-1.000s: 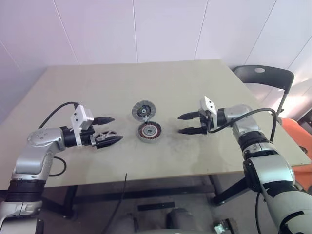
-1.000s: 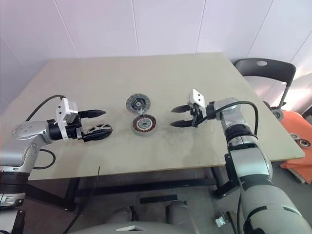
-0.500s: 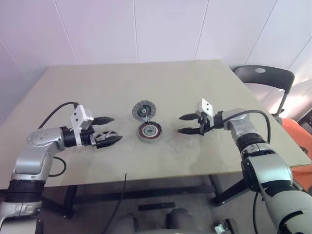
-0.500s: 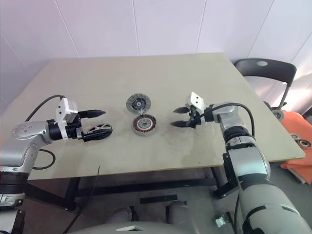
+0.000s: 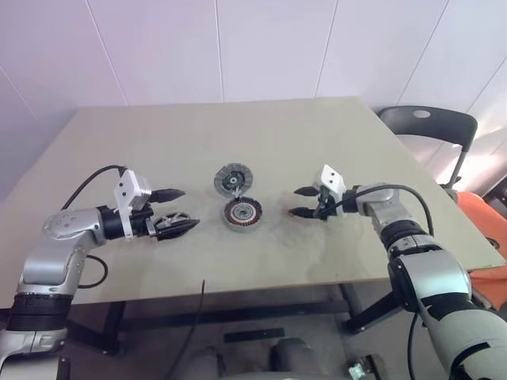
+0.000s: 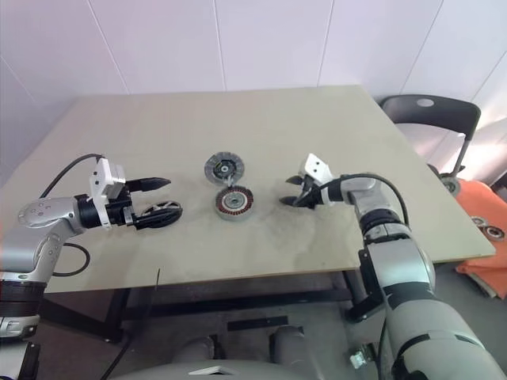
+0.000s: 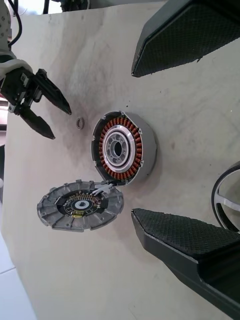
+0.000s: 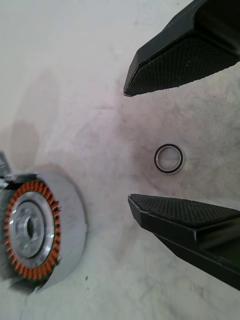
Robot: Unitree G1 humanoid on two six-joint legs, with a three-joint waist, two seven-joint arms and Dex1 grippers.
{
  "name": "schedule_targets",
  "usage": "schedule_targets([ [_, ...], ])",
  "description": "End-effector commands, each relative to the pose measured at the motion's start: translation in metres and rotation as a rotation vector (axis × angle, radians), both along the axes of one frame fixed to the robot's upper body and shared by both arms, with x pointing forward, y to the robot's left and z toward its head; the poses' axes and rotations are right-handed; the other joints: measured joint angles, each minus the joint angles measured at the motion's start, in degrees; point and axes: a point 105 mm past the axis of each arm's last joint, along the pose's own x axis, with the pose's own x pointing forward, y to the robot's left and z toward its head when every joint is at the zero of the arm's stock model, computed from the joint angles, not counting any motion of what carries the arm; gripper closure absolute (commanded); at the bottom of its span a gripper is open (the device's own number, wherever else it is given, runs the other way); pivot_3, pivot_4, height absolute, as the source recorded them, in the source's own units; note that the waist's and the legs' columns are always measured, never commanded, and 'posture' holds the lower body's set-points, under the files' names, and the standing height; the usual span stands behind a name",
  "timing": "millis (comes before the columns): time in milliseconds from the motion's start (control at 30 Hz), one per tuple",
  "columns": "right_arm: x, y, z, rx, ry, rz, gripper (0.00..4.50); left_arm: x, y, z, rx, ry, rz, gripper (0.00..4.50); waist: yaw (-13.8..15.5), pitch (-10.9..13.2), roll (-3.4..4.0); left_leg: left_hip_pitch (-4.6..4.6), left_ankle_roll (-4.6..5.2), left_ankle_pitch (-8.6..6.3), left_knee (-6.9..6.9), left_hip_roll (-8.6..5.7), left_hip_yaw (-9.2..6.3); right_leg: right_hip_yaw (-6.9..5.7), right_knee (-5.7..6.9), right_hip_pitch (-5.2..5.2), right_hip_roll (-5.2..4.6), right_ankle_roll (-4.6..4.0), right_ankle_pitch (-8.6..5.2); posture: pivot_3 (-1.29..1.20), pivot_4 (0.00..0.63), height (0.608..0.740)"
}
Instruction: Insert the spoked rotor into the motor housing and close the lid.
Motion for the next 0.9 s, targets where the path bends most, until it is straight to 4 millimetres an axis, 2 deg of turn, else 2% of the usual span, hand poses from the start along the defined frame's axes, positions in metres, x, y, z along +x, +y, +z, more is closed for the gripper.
schedule_targets([
  [33,0.004,0.000,0.004,0.010,-0.040,-0.025,1.21,-0.001,0.000,0.014,-0.009,-0.053,-0.001,0.02,0.0,0.0,0.00,0.00,0.00,0.00,0.00,0.00,0.00,0.00,0.00,0.00,0.00,0.00,0.00,0.00,0.000,0.740],
  [700,-0.005,0.004,-0.026,-0.012,0.024,-0.055,1.21,-0.002,0.003,0.009,-0.008,-0.051,0.029,0.02,-0.1,0.0,-0.02,0.03,0.00,0.00,0.00,0.00,-0.01,0.01,0.00,0.03,0.00,0.00,0.00,0.00,0.000,0.740],
  [900,-0.011,0.008,-0.037,0.000,0.082,-0.052,1.21,-0.002,0.003,0.007,-0.011,-0.052,0.038,0.02,-0.7,0.0,-0.04,0.42,0.00,0.00,-0.02,0.01,-0.01,0.01,-0.02,0.43,0.01,0.00,0.00,0.00,0.000,0.740],
])
